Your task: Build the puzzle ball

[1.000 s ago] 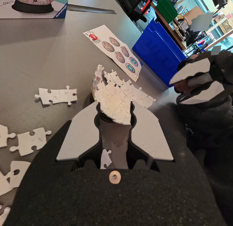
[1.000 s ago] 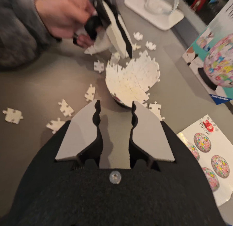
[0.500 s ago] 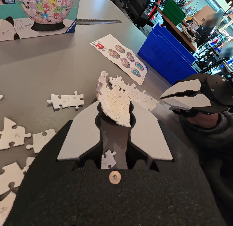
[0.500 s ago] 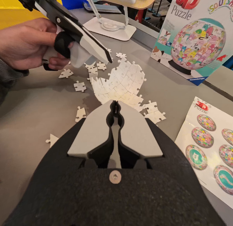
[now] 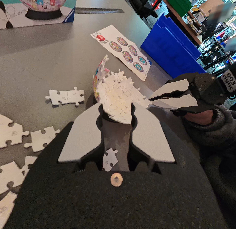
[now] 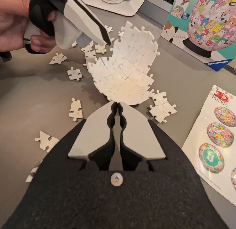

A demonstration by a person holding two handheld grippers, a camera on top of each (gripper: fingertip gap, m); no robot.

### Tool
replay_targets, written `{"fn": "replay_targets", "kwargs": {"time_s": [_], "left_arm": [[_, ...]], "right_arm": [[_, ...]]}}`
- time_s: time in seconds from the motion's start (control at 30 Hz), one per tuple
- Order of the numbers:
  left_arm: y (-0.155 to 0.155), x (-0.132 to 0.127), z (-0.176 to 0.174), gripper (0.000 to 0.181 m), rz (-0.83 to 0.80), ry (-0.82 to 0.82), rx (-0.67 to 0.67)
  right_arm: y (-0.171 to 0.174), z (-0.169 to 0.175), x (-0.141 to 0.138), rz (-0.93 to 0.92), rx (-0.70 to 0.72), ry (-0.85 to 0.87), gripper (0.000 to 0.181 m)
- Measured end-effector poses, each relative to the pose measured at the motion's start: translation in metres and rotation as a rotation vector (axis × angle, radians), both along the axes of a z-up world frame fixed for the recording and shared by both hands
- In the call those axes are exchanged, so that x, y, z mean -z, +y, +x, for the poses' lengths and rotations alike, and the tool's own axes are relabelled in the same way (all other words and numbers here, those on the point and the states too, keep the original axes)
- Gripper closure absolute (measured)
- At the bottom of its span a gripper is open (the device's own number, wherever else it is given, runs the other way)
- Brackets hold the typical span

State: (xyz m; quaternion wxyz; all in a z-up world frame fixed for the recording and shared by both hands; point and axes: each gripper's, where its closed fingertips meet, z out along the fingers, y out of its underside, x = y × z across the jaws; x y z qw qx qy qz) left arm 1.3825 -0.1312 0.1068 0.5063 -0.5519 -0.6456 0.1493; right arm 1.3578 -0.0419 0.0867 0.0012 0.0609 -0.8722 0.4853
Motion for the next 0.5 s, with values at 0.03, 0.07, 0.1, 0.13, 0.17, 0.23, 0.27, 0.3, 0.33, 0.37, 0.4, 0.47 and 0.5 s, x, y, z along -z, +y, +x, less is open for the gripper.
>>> {"fn": "replay_targets", "kwargs": {"time_s": [0.03, 0.07, 0.1, 0.13, 0.17, 0.23, 0.27, 0.3, 0.33, 0.37, 0.4, 0.47, 0.5], "left_arm": [[0.000, 0.002, 0.000, 0.140, 0.003, -0.009, -0.004], [-0.001, 0.003, 0.000, 0.140, 0.008, -0.016, -0.007], [0.000, 0.005, 0.000, 0.141, 0.014, -0.022, -0.004], [0.000, 0.007, 0.001, 0.141, 0.019, -0.036, -0.001], [0.001, 0.010, 0.002, 0.144, 0.025, -0.055, 0.005], [0.006, 0.014, 0.003, 0.146, 0.041, -0.077, 0.027], [0.006, 0.016, 0.003, 0.146, 0.040, -0.085, 0.026], [0.007, 0.018, 0.003, 0.147, 0.036, -0.093, 0.030], [0.008, 0.020, 0.004, 0.148, 0.035, -0.105, 0.038], [0.010, 0.022, 0.004, 0.149, 0.035, -0.117, 0.044], [0.012, 0.023, 0.005, 0.150, 0.038, -0.126, 0.052], [0.016, 0.026, 0.005, 0.152, 0.049, -0.141, 0.074], [0.018, 0.028, 0.006, 0.152, 0.049, -0.152, 0.081]], "right_arm": [[-0.001, -0.001, 0.001, 0.003, 0.003, 0.004, 0.179], [-0.002, -0.001, 0.002, 0.004, 0.003, 0.005, 0.179], [-0.002, -0.003, 0.002, 0.004, 0.006, 0.006, 0.180], [-0.003, -0.004, 0.002, 0.008, 0.011, 0.007, 0.180], [-0.003, -0.006, 0.003, 0.010, 0.015, 0.008, 0.180], [-0.005, -0.008, 0.003, 0.016, 0.015, 0.003, 0.179], [-0.005, -0.009, 0.003, 0.017, 0.018, 0.004, 0.179], [-0.006, -0.011, 0.003, 0.015, 0.019, 0.003, 0.180], [-0.006, -0.013, 0.003, 0.015, 0.025, 0.004, 0.180], [-0.006, -0.015, 0.002, 0.015, 0.030, 0.005, 0.180], [-0.006, -0.016, 0.001, 0.013, 0.031, 0.002, 0.180], [-0.006, -0.020, 0.001, 0.018, 0.038, -0.004, 0.179], [-0.007, -0.021, 0.001, 0.016, 0.037, -0.008, 0.179]]}}
